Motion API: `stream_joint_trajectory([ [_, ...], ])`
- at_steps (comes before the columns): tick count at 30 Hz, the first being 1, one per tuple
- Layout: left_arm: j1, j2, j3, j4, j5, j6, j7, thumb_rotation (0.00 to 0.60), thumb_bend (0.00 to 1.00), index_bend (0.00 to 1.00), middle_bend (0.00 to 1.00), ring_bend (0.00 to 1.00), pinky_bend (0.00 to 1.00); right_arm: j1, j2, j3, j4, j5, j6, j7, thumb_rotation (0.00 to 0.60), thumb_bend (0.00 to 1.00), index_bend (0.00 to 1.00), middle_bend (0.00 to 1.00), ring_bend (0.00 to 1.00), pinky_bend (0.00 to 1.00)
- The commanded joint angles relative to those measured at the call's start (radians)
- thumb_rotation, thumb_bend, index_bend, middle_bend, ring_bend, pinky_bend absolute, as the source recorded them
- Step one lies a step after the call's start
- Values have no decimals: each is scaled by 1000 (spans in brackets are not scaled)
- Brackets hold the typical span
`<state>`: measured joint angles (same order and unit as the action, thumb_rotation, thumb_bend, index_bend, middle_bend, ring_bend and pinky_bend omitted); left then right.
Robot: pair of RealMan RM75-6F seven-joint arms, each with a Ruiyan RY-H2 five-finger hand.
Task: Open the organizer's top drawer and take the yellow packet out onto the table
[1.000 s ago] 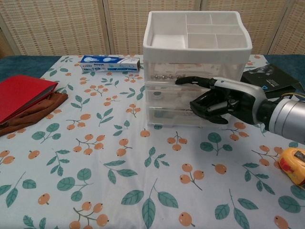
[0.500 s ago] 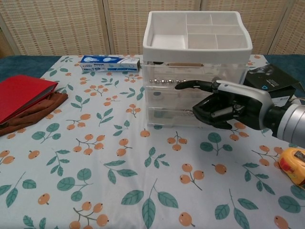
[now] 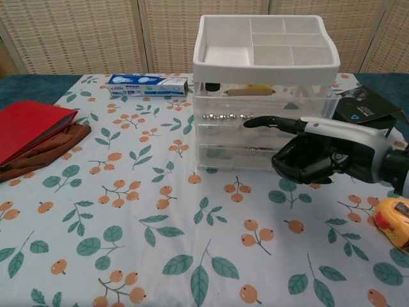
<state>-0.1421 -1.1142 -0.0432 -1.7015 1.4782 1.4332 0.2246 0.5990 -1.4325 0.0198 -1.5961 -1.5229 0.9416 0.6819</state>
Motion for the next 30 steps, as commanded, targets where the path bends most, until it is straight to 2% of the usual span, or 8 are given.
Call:
stream_joint_trajectory([
  [1, -1, -2, 0, 0, 0, 0, 3, 600, 175, 198, 133, 149, 126, -7, 44, -15, -64, -4, 6, -62, 600, 588, 40, 788, 906, 898],
  [6, -1, -2, 1, -2, 4, 3, 4, 600, 175, 198, 133, 150, 126, -28, 89, -15, -122, -43, 76, -134, 600, 588, 40, 788, 906, 898],
  [10, -1, -3, 2, -2, 3, 2, 5, 600, 175, 198, 133, 149, 126, -53, 120, 3, -146, -22, 127, -221, 600, 588, 40, 788, 906, 898],
  [16, -6, -8, 3, -4, 10, -2, 4, 600, 175, 198, 133, 149, 126, -60, 155, 22, -156, 33, 120, -258, 600, 588, 40, 788, 906, 898],
  [22, -9, -7, 5, -6, 12, -6, 3, 600, 175, 198, 133, 149, 126, -58, 150, 29, -130, 71, 92, -270, 600, 588, 42, 788, 906, 898],
  [24, -8, -6, 5, -6, 11, -4, 3, 600, 175, 198, 133, 149, 126, -57, 146, 30, -121, 82, 83, -281, 600, 588, 65, 788, 906, 898],
  [30, -5, -6, 7, -5, 10, -1, 3, 600, 175, 198, 133, 149, 126, -59, 148, 32, -120, 96, 70, -295, 600, 588, 222, 788, 905, 898],
])
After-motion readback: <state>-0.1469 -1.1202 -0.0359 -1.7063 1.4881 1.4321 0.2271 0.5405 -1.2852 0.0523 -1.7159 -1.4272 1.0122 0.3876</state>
